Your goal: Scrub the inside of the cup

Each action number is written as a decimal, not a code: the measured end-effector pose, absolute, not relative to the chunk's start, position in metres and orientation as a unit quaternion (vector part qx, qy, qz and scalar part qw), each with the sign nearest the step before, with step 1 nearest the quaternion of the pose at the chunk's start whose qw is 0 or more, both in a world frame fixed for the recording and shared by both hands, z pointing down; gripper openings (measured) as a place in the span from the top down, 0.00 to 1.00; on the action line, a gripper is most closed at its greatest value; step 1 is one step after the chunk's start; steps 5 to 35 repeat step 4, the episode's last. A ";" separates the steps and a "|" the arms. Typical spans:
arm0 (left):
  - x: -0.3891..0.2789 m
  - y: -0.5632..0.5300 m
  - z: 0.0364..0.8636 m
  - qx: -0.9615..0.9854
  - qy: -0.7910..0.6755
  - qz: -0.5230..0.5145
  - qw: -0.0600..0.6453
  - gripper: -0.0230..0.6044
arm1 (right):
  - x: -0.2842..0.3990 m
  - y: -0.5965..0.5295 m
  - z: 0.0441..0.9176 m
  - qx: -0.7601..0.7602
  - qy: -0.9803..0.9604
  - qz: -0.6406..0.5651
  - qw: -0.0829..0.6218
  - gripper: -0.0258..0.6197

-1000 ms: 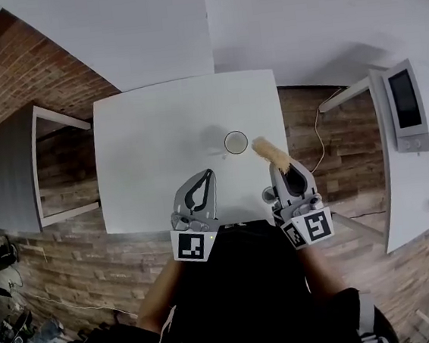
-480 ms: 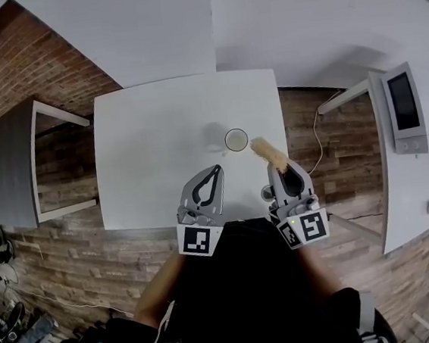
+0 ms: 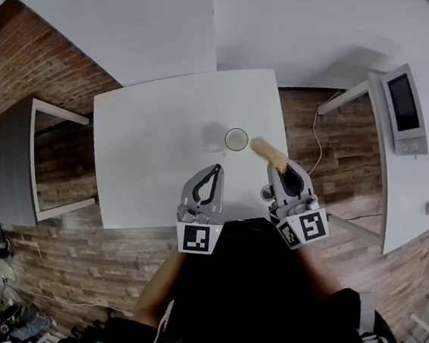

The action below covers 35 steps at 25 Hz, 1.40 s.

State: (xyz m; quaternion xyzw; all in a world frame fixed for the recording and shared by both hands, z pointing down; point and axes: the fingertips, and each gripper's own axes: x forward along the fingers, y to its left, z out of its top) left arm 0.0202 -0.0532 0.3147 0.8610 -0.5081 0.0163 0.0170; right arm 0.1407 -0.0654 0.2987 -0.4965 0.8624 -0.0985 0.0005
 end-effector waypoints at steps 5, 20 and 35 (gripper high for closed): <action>0.020 -0.055 0.315 0.862 -0.507 0.017 0.016 0.96 | 0.140 -0.067 0.304 -0.495 0.862 -0.104 -0.009 0.88; 0.020 -0.055 0.315 0.862 -0.507 0.017 0.016 0.96 | 0.140 -0.067 0.304 -0.495 0.862 -0.104 -0.009 0.88; 0.020 -0.055 0.315 0.862 -0.507 0.017 0.016 0.96 | 0.140 -0.067 0.304 -0.495 0.862 -0.104 -0.009 0.88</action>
